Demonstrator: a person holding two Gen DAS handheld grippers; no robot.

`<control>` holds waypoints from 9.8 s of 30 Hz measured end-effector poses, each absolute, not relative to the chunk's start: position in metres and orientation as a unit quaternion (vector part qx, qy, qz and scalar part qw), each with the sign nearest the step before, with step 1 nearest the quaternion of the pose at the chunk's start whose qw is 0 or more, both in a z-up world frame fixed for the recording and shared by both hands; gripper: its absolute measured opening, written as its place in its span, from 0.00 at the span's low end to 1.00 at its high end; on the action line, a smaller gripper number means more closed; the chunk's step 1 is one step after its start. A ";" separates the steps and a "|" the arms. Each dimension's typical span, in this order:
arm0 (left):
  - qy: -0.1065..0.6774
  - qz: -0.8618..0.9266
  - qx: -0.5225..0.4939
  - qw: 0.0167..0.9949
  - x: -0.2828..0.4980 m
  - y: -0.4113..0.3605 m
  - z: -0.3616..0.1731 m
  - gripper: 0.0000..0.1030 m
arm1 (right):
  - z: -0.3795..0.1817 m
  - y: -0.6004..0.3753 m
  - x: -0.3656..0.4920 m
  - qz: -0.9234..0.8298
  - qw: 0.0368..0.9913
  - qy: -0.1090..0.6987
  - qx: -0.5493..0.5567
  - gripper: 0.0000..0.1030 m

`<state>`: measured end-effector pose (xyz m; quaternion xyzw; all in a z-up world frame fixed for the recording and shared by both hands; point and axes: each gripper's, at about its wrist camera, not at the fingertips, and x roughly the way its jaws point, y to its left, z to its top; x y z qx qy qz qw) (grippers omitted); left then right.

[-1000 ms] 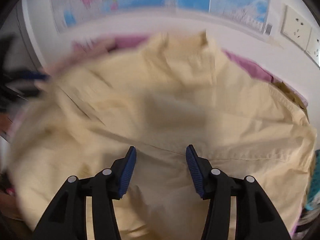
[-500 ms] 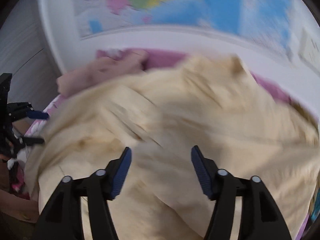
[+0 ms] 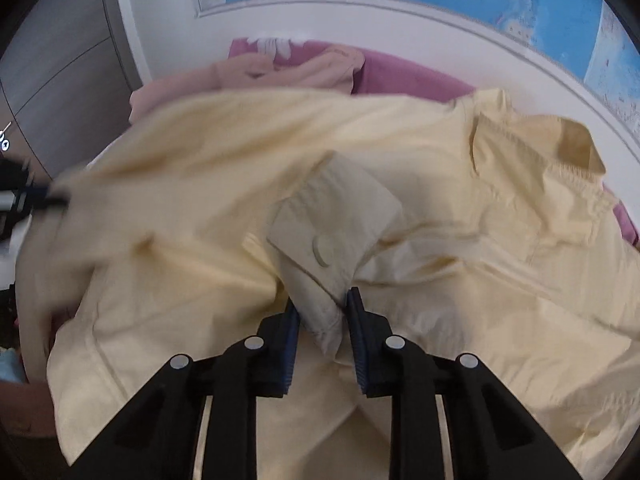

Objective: Fold large clothes

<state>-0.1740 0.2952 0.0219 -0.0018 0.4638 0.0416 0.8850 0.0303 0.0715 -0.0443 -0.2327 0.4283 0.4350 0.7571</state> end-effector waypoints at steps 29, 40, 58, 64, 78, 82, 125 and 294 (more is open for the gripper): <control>0.426 0.049 -0.080 0.900 -0.253 0.355 0.026 0.04 | 0.003 0.101 -0.078 0.590 0.690 0.383 -0.169 0.55; 0.420 0.128 -0.086 0.895 -0.257 0.396 0.042 0.65 | 0.004 0.131 -0.091 0.616 0.674 0.368 -0.175 0.55; 0.414 0.181 -0.178 0.874 -0.361 0.433 -0.005 0.85 | -0.057 0.220 -0.080 0.566 0.639 0.455 -0.253 0.34; 0.426 0.139 -0.200 0.871 -0.362 0.423 -0.031 0.92 | -0.039 0.199 -0.075 0.584 0.644 0.446 -0.214 0.46; 0.342 0.108 -0.165 0.919 -0.337 0.400 0.072 0.15 | 0.012 0.159 -0.107 0.628 0.667 0.353 -0.191 0.54; 0.317 0.089 -0.124 0.936 -0.310 0.380 0.124 0.15 | 0.042 0.156 -0.139 0.649 0.685 0.275 -0.184 0.80; 0.437 -0.128 0.029 0.890 -0.082 0.186 0.013 0.66 | -0.025 -0.200 0.053 0.392 0.785 0.415 0.242 0.69; 0.408 -0.059 0.138 0.901 -0.106 0.124 0.002 0.69 | -0.007 -0.268 0.009 0.313 0.864 0.393 0.019 0.57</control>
